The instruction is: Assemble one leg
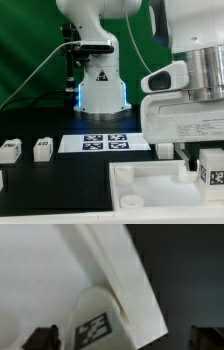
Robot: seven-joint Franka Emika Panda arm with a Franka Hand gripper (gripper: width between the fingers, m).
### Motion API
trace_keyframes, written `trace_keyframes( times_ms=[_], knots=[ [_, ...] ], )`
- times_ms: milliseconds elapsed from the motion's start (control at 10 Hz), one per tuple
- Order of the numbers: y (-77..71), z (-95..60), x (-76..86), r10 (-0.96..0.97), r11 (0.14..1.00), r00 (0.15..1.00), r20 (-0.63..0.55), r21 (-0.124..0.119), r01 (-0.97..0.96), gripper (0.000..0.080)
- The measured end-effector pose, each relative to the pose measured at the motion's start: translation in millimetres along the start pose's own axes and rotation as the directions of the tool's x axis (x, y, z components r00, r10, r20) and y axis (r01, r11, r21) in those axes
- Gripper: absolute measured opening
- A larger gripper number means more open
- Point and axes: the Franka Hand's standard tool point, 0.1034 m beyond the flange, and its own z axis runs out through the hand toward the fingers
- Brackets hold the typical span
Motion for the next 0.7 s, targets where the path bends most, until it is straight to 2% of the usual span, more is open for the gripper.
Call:
trace_keyframes(
  times_ms=[100,200,400,500,600,700],
  knots=[
    [1.2,1.9,-0.6,-0.213,0.976,0.977,0.002,-0.031,0.213,0.0649],
    [-0.3,0.3,2.6,-0.427,0.902,0.904,-0.001,-0.065,0.426,0.0649],
    [0.3,0.7,2.4,-0.342,0.938,0.94,-0.006,-0.063,0.341,0.0649],
    [-0.1,0.8,2.2,-0.269,0.962,0.963,-0.01,-0.062,0.268,0.056],
    [2.6,0.5,3.5,-0.16,0.985,0.987,-0.018,-0.063,0.159,0.0376],
    [5.7,1.1,3.8,-0.007,0.998,1.0,-0.026,-0.062,0.005,0.0297]
  ],
)
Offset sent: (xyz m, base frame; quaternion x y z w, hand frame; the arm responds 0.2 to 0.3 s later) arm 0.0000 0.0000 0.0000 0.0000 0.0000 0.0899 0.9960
